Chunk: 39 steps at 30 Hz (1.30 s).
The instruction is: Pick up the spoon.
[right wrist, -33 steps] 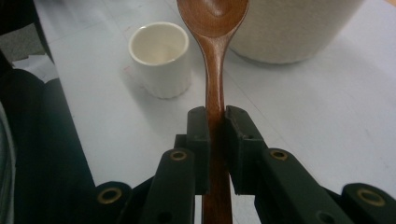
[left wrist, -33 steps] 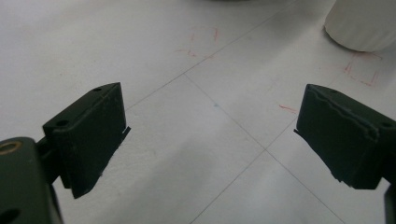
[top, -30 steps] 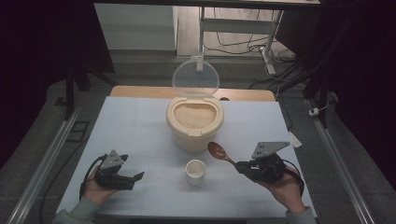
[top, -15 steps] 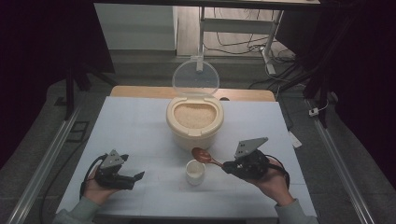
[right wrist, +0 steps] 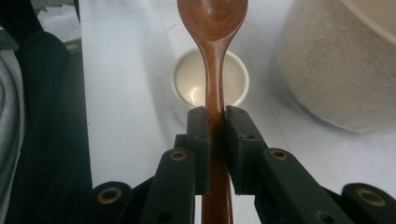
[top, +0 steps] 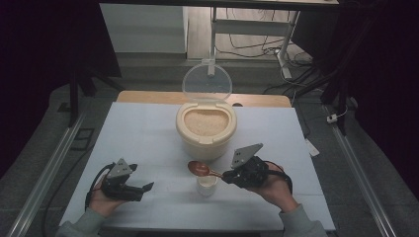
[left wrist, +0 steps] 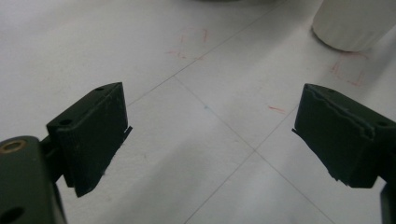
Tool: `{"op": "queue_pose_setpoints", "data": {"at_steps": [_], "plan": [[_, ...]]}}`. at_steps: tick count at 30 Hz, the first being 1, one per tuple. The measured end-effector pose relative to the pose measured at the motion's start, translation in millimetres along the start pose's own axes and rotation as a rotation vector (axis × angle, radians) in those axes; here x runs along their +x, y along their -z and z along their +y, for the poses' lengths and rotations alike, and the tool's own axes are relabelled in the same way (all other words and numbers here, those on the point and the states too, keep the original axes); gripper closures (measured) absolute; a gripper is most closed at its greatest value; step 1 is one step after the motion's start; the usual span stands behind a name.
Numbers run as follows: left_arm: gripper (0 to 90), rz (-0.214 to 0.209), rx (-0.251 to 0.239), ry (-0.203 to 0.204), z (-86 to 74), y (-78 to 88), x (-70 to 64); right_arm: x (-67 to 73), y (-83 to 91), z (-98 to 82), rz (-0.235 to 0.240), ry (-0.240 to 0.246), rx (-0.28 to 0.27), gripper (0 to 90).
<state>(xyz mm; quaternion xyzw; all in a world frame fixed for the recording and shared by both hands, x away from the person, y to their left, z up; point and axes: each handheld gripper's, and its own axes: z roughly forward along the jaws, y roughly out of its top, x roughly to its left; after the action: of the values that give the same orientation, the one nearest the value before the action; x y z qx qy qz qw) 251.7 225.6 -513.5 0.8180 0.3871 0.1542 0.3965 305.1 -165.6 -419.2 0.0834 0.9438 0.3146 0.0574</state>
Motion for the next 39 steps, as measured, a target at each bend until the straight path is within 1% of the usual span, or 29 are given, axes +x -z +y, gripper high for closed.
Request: {"op": "queue_pose_setpoints", "data": {"at_steps": [2, 10, 12, 15, 17, 18, 21, 27, 30, 33, 36, 37, 39], "plan": [[10.4, -0.006, -0.002, -0.009, 0.9, 1.2, -0.7, 0.8, -0.8, 0.5, 0.001, 0.006, -0.002, 80.0], [10.9, -0.019, 0.004, -0.024, 3.4, 1.8, -3.8, 1.6, -1.7, 1.1, 0.004, 0.018, -0.002, 80.0], [11.0, -0.03, 0.002, -0.03, 6.7, 3.9, -5.5, 0.9, -3.9, 2.5, 0.006, 0.02, -0.002, 80.0], [11.6, -0.044, -0.02, -0.053, 20.3, 11.9, -12.7, 2.2, -5.2, 5.1, 0.008, 0.031, 0.002, 80.0], [12.5, -0.054, -0.034, -0.081, 31.3, 17.2, -19.8, 2.7, -5.3, 6.4, 0.006, 0.037, 0.002, 80.0], [12.5, -0.062, -0.042, -0.106, 40.3, 20.3, -25.3, 2.7, -5.3, 6.4, 0.006, 0.037, 0.002, 80.0], [13.1, -0.098, -0.053, -0.161, 61.4, 23.4, -39.1, 3.6, -5.5, 8.2, 0.006, 0.042, 0.001, 80.0], [14.9, -0.134, -0.05, -0.247, 95.2, 16.1, -59.5, 5.5, -6.0, 10.5, 0.005, 0.051, 0.001, 80.0], [15.2, -0.16, -0.035, -0.289, 109.4, 9.7, -68.5, 7.1, -6.9, 12.3, 0.009, 0.059, -0.001, 80.0], [15.5, -0.191, -0.016, -0.325, 120.0, 1.7, -77.4, 7.6, -8.0, 13.4, 0.011, 0.066, 0.003, 80.0], [16.6, -0.209, 0.009, -0.376, 128.9, -7.1, -88.5, 8.6, -9.6, 13.9, 0.014, 0.065, 0.003, 80.0], [18.7, -0.218, 0.021, -0.401, 131.8, -10.6, -93.1, 9.2, -10.5, 14.4, 0.016, 0.07, 0.005, 80.0], [19.7, -0.229, 0.046, -0.443, 135.9, -16.1, -100.2, 9.4, -10.2, 14.9, 0.015, 0.075, 0.013, 80.0]]}}
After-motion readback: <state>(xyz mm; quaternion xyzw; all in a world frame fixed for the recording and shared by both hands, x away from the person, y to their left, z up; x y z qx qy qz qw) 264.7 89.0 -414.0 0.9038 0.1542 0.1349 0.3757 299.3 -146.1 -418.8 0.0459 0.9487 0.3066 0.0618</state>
